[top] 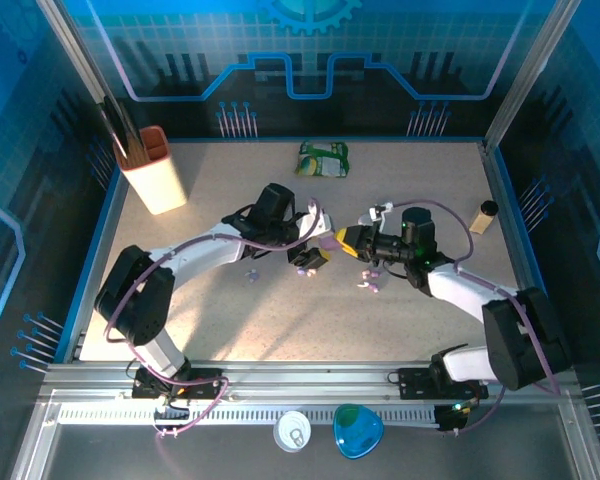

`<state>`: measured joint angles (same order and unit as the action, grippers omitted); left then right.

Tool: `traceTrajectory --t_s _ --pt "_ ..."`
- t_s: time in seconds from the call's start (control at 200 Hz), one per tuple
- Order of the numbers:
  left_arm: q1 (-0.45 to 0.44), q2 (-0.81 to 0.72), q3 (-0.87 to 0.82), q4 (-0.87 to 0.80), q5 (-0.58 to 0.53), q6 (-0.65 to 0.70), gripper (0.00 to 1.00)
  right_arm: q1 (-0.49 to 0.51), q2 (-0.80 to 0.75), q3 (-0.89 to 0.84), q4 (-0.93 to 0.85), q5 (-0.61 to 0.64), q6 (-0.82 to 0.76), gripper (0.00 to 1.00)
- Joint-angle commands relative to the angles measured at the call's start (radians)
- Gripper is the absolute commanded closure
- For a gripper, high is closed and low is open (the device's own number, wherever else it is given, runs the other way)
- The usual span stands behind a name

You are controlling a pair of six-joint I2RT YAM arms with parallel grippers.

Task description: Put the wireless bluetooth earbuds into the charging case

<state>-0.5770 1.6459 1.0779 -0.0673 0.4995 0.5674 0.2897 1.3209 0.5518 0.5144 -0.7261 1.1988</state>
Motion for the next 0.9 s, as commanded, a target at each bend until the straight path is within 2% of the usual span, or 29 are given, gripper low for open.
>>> traceTrajectory --t_s 0.0,0.045,0.11,0.145,0.28,0.51,0.65,0.89 --pt "0.017 -0.07 -0.083 0.244 0.068 -0.138 0.22 -0.028 -0.062 -0.029 0.078 -0.028 0.032 0.87" --pt "0.022 -0.089 -0.131 0.347 0.079 -0.186 0.19 -0.037 -0.086 -0.043 0.105 -0.035 0.067 0.87" --pt "0.027 -0.106 -0.202 0.516 0.1 -0.269 0.03 -0.045 -0.119 -0.063 0.153 -0.046 0.133 0.87" --pt "0.03 -0.11 -0.231 0.594 0.11 -0.315 0.01 -0.046 -0.134 -0.074 0.173 -0.048 0.163 0.87" --pt "0.034 -0.109 -0.297 0.809 0.159 -0.446 0.01 -0.046 -0.189 -0.112 0.275 -0.034 0.308 0.88" --pt "0.036 -0.07 -0.317 1.116 0.219 -0.628 0.06 -0.03 -0.22 -0.142 0.466 0.014 0.511 0.89" --pt "0.036 -0.028 -0.277 1.19 0.288 -0.685 0.11 -0.011 -0.212 -0.138 0.537 0.035 0.583 0.89" --pt "0.036 -0.002 -0.262 1.276 0.298 -0.687 0.15 0.023 -0.217 -0.121 0.556 0.068 0.595 0.89"
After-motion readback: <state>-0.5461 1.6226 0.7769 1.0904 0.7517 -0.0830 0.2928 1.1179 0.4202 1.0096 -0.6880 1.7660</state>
